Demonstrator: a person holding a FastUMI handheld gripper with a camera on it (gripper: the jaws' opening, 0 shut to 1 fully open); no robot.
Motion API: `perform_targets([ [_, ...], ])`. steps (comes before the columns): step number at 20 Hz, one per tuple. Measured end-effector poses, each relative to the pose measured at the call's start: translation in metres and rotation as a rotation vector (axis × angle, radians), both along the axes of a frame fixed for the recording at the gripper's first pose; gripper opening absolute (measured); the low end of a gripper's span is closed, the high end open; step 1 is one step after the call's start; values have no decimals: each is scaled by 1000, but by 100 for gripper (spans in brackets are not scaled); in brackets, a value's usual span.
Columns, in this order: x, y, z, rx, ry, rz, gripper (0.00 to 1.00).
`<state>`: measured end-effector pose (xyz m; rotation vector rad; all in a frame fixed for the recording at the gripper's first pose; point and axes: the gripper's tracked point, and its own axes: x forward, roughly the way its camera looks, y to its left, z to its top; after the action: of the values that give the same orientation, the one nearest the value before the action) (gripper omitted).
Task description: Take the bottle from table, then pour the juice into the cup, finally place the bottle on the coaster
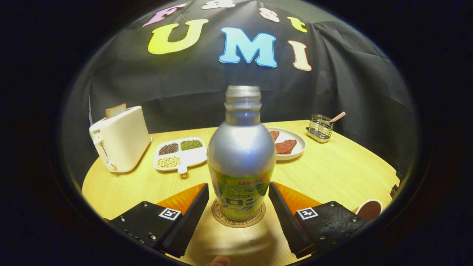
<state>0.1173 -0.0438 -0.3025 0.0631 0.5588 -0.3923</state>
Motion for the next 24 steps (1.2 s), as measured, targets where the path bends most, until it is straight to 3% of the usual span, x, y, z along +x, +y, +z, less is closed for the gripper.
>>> perform_targets([
  [3,-12,6,39,-11,-68,26,98],
  [15,-82,42,199,-40,-300,261,98],
  [24,-146,39,263,-14,-413,305,98],
])
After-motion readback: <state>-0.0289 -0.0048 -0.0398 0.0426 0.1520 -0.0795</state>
